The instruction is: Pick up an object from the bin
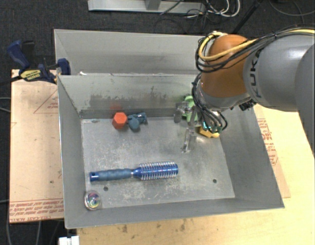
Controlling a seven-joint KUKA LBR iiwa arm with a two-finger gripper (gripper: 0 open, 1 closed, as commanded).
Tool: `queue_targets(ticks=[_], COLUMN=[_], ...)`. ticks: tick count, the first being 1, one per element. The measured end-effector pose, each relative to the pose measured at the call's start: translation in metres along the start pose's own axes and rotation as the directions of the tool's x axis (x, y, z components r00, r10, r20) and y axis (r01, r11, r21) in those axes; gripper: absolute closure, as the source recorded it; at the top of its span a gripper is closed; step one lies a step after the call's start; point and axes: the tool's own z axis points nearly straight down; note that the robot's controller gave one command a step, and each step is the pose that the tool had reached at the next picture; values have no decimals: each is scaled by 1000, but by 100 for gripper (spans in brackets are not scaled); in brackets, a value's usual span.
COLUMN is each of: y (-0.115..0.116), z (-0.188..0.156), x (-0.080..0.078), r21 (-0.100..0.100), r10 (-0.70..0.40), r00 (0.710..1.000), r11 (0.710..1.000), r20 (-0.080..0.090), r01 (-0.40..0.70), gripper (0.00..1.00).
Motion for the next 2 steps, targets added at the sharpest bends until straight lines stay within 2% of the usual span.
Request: queue_targets(ticks=[1,2], y=[24,58], z=[33,60], x=[118,105], r21=[-1,-1], r10=[-120,-129], r00=[993,992], r11=[993,992], r20=[-7,1], r01=[120,129], gripper=[0,0])
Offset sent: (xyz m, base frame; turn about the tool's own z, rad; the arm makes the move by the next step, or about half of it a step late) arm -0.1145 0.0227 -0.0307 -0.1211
